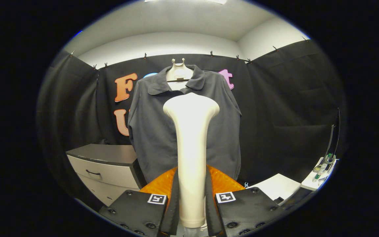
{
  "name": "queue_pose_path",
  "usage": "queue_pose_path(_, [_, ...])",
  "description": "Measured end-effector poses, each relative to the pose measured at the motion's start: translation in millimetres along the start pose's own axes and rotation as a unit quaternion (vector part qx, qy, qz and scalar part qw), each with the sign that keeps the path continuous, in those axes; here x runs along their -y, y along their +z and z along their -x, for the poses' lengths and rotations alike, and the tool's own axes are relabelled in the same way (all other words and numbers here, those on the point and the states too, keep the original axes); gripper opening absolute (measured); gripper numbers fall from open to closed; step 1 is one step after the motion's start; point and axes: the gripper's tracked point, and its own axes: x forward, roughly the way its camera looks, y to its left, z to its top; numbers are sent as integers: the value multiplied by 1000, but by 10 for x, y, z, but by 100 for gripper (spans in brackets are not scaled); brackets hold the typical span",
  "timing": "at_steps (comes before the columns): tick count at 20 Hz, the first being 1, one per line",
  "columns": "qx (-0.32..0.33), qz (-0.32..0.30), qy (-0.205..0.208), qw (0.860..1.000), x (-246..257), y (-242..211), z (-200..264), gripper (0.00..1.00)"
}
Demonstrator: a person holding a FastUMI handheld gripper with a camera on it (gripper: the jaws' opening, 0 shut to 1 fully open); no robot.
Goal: Iron the clothes twice with a garment steamer, once on the left side and once on the right side.
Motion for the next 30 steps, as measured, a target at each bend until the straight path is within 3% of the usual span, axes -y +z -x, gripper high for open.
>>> queue_pose_path(10, [30,3,25,999,-222,261,322,41])
queue_pose_path(30, [20,9,38,999,-365,160,391,41])
